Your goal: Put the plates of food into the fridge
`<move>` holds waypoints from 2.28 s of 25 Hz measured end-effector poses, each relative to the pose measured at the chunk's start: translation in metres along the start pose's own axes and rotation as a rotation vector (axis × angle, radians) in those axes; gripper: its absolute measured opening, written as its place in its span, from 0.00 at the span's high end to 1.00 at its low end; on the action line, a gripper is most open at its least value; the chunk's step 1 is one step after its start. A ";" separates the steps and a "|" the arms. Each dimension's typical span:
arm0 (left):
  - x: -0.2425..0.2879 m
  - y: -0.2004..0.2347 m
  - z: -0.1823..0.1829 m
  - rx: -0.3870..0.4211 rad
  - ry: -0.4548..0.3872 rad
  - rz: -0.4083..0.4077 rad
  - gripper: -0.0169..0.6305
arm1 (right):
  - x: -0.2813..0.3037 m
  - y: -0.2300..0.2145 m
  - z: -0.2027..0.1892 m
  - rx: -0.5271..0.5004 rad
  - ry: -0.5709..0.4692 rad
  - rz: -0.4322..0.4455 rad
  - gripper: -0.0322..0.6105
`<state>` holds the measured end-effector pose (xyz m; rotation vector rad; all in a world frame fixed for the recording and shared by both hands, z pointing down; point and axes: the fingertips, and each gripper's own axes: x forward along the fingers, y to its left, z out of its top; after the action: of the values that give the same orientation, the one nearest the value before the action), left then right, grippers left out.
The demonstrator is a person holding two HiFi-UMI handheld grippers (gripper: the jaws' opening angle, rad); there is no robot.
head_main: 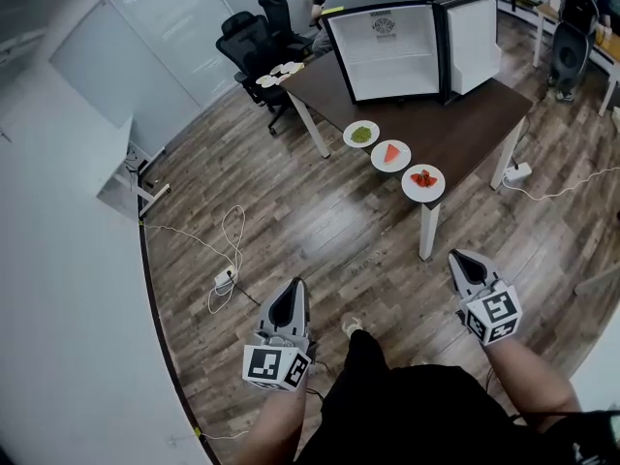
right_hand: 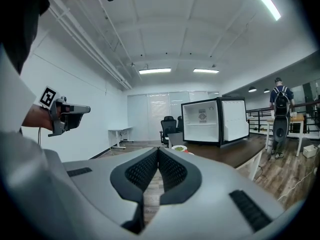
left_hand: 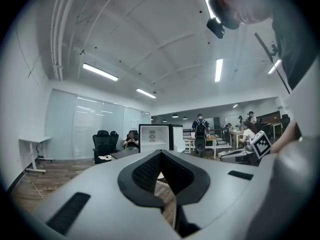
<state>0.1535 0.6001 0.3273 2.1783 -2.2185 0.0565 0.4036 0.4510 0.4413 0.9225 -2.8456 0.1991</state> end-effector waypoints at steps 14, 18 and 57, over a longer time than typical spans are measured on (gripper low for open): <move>0.108 0.123 0.007 0.006 -0.042 -0.110 0.97 | 0.127 -0.012 0.008 0.047 0.052 -0.130 0.94; 0.149 0.161 0.001 -0.005 -0.023 -0.162 0.97 | 0.167 -0.022 -0.005 0.113 0.094 -0.211 0.94; 0.389 0.297 -0.032 0.106 0.086 -0.441 0.97 | 0.296 -0.141 -0.217 1.180 -0.179 -0.776 0.78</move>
<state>-0.1509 0.2190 0.3775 2.6099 -1.6816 0.2536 0.2707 0.2051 0.7174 2.1627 -2.0360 1.8045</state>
